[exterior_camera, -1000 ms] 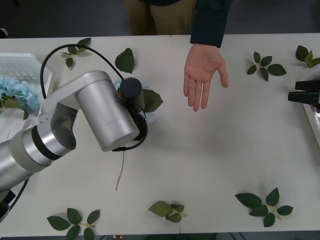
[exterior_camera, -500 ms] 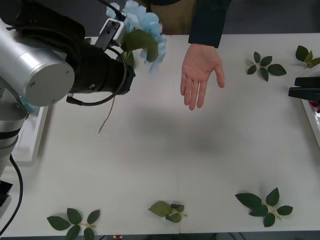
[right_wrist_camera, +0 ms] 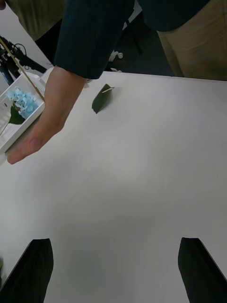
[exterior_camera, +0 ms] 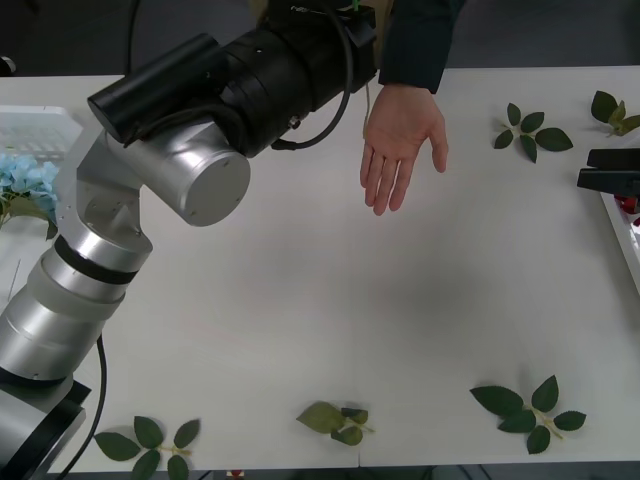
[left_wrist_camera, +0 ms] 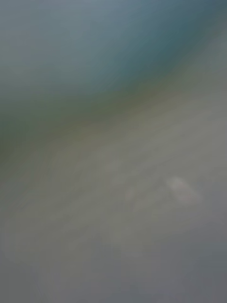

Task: Place the red flowers into the right box and the blue flowers into the left box. If a person shows an open palm, hand one flower to the person first, then continue sorting.

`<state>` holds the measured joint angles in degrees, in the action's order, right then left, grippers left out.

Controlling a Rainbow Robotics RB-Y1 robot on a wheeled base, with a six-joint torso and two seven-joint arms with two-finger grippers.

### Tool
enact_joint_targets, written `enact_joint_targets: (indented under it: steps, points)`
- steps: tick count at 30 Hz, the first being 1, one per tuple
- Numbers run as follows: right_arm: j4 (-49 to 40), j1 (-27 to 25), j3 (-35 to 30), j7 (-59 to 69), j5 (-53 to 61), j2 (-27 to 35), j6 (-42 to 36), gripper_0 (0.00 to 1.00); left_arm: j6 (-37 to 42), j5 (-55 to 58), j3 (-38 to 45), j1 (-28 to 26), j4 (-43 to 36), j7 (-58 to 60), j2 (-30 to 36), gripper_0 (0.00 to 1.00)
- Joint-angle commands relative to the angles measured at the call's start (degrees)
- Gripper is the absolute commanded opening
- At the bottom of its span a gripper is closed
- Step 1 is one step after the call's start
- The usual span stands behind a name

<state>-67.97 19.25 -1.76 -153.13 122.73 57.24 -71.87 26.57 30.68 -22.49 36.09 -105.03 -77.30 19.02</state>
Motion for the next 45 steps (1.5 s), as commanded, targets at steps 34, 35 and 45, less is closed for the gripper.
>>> enact_joint_targets:
  steps: [34, 35, 45]
  points:
    - [-1.55, 1.93, -0.88, -1.38, 0.14, -0.9, 0.06, 0.77, -4.86, -5.63, -1.33, 5.22, 4.22, -3.21, -3.12, 0.0]
    - [-1.46, 1.93, -0.88, -1.38, 0.14, -0.9, 0.06, 0.76, -4.86, -5.63, -1.33, 5.22, 4.22, -3.21, -3.12, 0.0]
    - [-1.46, 1.85, -0.88, -1.38, 0.14, -0.99, 0.23, 0.76, -4.86, -5.63, -1.33, 5.22, 4.22, -2.95, -3.12, 0.0]
